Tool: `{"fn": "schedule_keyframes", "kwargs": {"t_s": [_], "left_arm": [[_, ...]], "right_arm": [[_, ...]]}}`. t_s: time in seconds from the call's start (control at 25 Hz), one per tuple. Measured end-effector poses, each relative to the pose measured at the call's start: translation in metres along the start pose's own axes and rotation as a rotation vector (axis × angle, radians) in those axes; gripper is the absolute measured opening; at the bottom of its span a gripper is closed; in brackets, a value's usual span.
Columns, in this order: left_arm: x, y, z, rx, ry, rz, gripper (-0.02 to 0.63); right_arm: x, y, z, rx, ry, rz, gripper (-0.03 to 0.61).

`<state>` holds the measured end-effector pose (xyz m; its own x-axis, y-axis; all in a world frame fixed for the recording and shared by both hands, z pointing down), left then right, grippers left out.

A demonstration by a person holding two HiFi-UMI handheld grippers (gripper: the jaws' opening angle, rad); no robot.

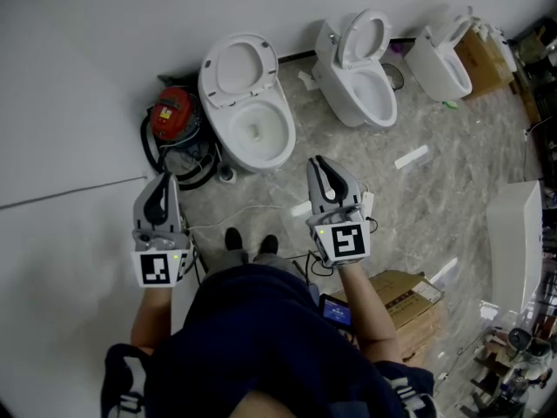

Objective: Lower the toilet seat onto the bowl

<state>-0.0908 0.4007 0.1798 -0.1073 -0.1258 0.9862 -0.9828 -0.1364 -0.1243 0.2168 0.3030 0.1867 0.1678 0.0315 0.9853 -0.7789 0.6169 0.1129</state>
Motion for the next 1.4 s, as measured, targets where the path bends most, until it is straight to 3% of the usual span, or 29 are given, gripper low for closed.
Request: {"fn": "schedule_keyframes", "kwargs": {"t_s": [0.12, 0.24, 0.52, 0.8, 1.4], "left_arm": [[0.000, 0.002, -0.001, 0.000, 0.000, 0.003, 0.025], [0.002, 0.002, -0.003, -0.002, 0.002, 0.003, 0.025], [0.003, -0.002, -0.002, 0.000, 0.004, 0.008, 0.025], [0.000, -0.009, -0.005, -0.016, 0.011, 0.014, 0.025], [-0.007, -0.051, -0.011, -0.065, 0.022, 0.062, 0.025]], "right_arm": [[0.001, 0.001, 0.002, -0.018, 0.005, -0.004, 0.107], [0.002, 0.001, 0.004, -0.051, 0.020, -0.015, 0.213], [0.005, 0.002, 0.008, -0.123, 0.021, -0.050, 0.335], [-0.003, -0.001, 0.005, -0.180, -0.043, -0.044, 0.370], [0.011, -0.037, 0.002, -0.254, -0.057, -0.076, 0.370]]}}
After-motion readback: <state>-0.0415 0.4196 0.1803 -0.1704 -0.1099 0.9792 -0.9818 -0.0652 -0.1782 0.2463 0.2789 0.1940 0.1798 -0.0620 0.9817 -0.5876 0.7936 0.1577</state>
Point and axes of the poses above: the fingertips, and each gripper's own axes: z forward along the fingers, y to its left, x out of its underside, the point moved 8 cm from there along -z, backward along the fingers
